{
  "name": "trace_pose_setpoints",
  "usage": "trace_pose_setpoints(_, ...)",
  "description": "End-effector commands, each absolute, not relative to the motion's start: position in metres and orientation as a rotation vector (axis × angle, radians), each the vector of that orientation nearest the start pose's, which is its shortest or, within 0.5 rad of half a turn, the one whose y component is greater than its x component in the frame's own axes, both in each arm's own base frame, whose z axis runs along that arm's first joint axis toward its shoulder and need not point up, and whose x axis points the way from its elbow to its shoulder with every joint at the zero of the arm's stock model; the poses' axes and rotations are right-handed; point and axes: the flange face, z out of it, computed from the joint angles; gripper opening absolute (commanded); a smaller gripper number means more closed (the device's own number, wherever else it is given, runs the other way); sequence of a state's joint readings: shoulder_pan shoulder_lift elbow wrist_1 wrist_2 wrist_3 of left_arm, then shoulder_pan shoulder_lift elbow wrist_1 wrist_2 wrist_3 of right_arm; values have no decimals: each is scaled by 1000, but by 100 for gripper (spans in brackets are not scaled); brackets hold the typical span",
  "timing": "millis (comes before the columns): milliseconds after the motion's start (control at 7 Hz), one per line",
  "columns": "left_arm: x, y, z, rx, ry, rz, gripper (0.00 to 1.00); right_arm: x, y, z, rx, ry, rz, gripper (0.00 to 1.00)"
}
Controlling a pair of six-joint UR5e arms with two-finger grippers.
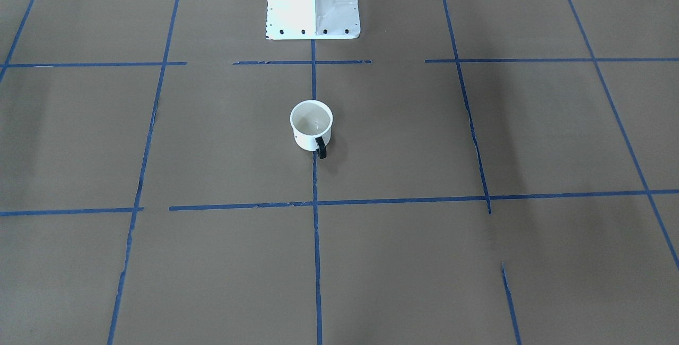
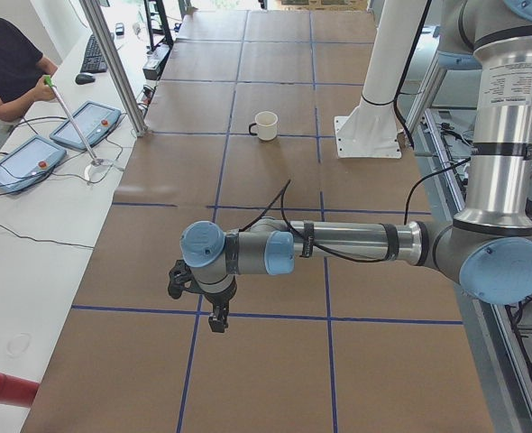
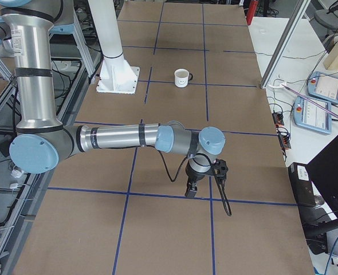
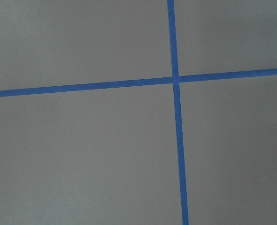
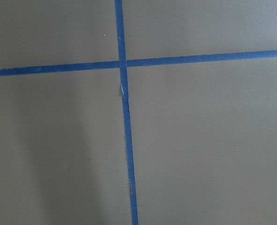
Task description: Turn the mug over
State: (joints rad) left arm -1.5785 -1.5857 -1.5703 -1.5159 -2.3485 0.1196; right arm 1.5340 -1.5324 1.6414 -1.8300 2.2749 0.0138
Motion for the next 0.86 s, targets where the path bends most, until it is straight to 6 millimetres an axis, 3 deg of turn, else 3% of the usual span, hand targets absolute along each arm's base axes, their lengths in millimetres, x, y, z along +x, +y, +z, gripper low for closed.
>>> trace_pose_setpoints(0,-68,-494,651,22,778,93,100,51,-496,635,-162,-699,31,100)
trace_pose_setpoints(714,-68,-495,647,30,776,97,100,51,-496,634,-160,-699,30,100)
